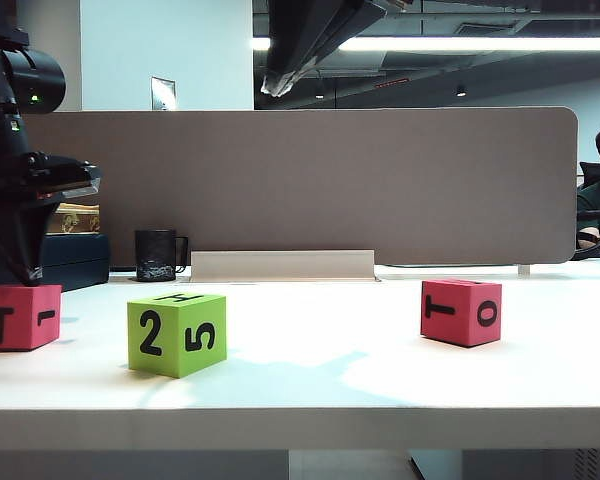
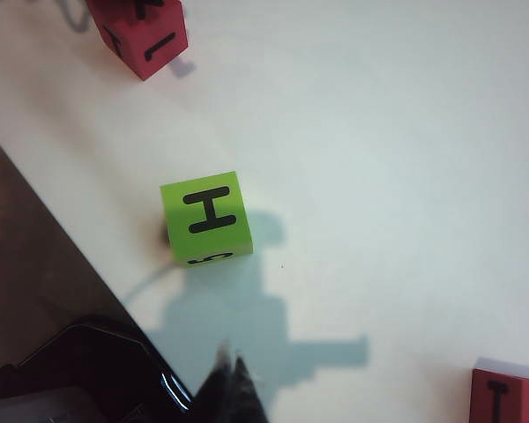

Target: Select the appropriate blocks from the scattered letter blocks on the table and arrange them in a row to spell out "THU".

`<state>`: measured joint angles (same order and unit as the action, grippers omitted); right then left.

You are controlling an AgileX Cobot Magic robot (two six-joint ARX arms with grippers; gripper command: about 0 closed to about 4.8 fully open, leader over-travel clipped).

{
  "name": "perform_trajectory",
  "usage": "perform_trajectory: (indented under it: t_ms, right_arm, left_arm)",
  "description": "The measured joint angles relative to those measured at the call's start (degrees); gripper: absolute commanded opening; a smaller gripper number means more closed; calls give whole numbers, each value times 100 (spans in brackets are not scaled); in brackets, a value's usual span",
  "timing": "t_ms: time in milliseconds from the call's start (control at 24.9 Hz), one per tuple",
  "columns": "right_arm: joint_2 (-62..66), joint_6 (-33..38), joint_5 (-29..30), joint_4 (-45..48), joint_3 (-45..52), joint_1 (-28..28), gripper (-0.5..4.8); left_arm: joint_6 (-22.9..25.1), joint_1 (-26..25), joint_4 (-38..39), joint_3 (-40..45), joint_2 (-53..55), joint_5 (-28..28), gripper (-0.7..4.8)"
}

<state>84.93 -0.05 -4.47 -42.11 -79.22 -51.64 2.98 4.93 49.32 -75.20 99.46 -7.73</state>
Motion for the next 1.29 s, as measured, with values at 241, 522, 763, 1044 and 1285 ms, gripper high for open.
perform_trajectory:
  t_ms: [241,522,763,1044,1285]
  right_arm:
    - [0,-2,0,0,0,-2,-5]
    - [0,0,-4,-26,0,2,-5]
    - [0,0,-4,-24,2,2,-5]
    - [0,0,-7,-37,0,2,-5]
    - [0,-2,-4,-46,0,2,-5]
  left_arm:
    - [0,-2,-822,-35,262,-13,-6]
    - [0,2,-1453,48,402,31,-5]
    - [2,2,-2243,39,400,136,-5]
    - [0,2,-1403,-922,385,136,179]
    - [0,2,199,-1725,363,136,215]
